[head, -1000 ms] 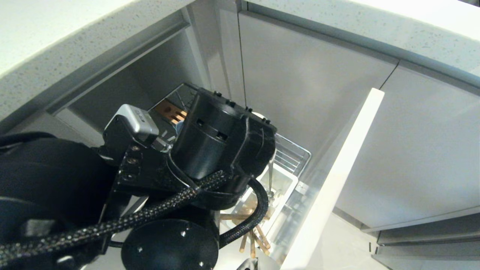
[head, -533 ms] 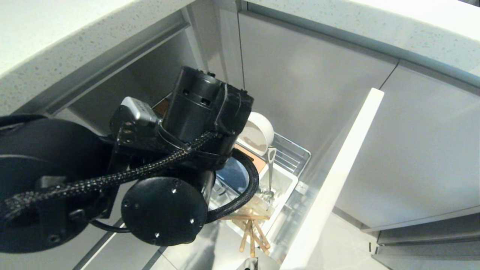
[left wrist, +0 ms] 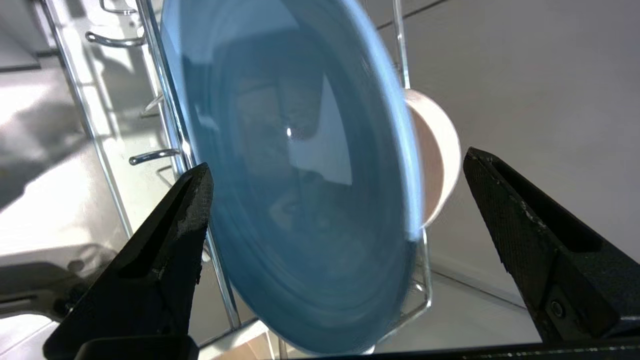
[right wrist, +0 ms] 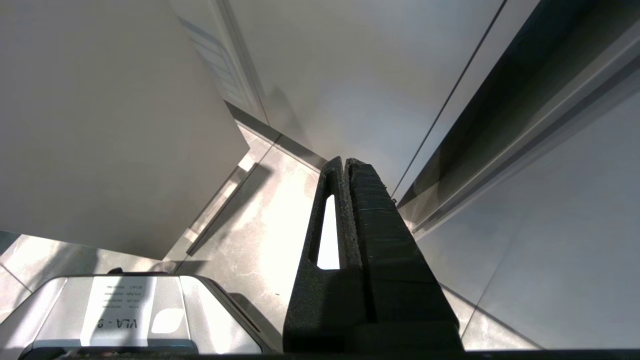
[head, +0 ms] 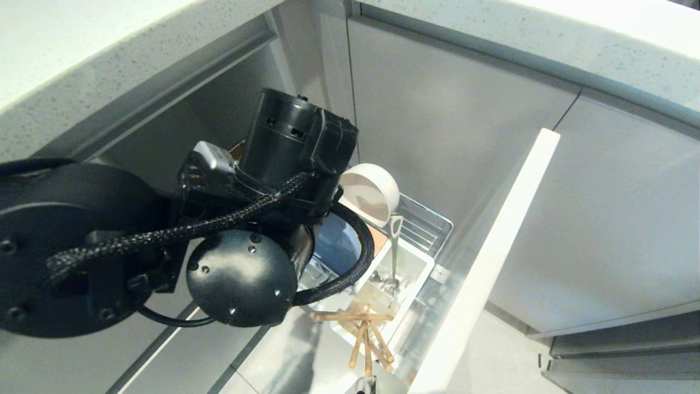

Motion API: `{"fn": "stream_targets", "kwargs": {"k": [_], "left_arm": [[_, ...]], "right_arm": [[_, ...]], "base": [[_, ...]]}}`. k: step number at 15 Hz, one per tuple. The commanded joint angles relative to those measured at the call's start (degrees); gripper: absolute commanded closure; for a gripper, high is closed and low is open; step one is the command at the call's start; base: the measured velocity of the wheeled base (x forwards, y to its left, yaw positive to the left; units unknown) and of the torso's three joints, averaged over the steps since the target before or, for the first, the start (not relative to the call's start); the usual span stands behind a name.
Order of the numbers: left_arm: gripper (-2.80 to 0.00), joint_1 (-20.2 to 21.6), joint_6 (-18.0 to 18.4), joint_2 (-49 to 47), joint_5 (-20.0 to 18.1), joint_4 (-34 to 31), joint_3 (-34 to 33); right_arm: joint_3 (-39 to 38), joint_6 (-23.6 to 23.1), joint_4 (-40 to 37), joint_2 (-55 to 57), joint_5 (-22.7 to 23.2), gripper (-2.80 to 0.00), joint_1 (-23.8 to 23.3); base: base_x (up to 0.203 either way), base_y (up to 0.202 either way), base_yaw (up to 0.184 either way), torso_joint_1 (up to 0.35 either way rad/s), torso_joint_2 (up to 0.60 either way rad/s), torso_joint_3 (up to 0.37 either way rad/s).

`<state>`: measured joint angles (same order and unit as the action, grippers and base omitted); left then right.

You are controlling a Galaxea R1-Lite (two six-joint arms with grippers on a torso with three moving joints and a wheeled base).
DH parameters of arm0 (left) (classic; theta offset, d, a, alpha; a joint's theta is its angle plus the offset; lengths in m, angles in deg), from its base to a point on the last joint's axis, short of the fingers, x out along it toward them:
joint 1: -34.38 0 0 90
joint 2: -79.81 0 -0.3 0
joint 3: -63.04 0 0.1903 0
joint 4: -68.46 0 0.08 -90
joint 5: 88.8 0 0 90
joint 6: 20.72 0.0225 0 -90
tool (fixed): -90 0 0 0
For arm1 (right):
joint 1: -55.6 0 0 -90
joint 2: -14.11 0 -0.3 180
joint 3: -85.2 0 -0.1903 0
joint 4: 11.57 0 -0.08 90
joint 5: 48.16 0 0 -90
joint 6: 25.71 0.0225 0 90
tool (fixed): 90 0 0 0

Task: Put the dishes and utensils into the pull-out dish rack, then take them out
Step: Take the plate out of the cupboard

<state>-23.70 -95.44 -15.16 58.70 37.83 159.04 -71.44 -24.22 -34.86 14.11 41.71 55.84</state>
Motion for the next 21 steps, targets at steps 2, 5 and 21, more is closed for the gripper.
{"fn": "stream_targets", "kwargs": {"k": [2,5,21], "left_arm": [[-2.8,0.6,-0.4,-0.3,-1.0,0.6,0.2],[0.0,0.6,-0.3,-0.5,-1.3,1.1,0.2],[0.0,-1.9,2.6,2.6,3.6,1.8,2.9]], "right_arm": [[0.0,0.0,0.0,0.0,0.0,0.0,0.0],[-0.1,0.0,0.0,0.0,0.0,0.0,0.0],[-0.1,0.0,0.0,0.0,0.0,0.0,0.0]], "base": [[0.0,0.0,0.0,0.0,0.0,0.0],[0.0,0.0,0.0,0.0,0.0,0.0],[0.0,0.0,0.0,0.0,0.0,0.0]]}}
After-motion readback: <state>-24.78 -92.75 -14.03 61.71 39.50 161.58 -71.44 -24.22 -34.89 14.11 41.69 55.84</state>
